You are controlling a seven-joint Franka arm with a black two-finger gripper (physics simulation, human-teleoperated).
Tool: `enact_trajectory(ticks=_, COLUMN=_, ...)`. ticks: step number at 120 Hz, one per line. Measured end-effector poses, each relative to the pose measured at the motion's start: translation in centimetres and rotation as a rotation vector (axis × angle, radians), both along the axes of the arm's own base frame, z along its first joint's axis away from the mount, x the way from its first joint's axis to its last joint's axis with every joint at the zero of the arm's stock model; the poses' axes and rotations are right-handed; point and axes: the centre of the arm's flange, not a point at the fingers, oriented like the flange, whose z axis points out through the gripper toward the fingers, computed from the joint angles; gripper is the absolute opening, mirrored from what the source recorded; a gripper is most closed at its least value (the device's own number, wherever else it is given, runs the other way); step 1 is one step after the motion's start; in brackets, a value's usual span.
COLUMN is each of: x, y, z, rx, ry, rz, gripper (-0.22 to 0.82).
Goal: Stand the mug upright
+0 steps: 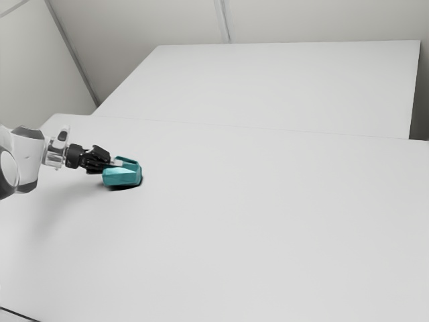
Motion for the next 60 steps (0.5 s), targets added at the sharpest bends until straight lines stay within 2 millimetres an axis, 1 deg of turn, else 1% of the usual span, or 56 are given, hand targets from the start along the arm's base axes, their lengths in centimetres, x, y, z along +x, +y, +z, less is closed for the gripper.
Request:
enact_trajectory(ticks=10, x=0.2, y=-0.3, z=0.0, rx=0.001, ry=0.002, rz=-0.004, gripper=-0.08)
enact_trajectory(ticks=25, x=0.7, y=-1.0, z=0.6, rx=0.009, ry=0.0, rz=-0.012, gripper=-0.12)
enact_trajectory(ticks=45, x=1.6, y=-2.6, z=2.6, rx=0.026, ry=-0.02, rz=-0.038, gripper=-0.15)
enact_trajectory(ticks=60, x=2.6, y=-4.5, z=4.2, rx=0.044, ry=-0.035, rz=-0.072, gripper=-0.16)
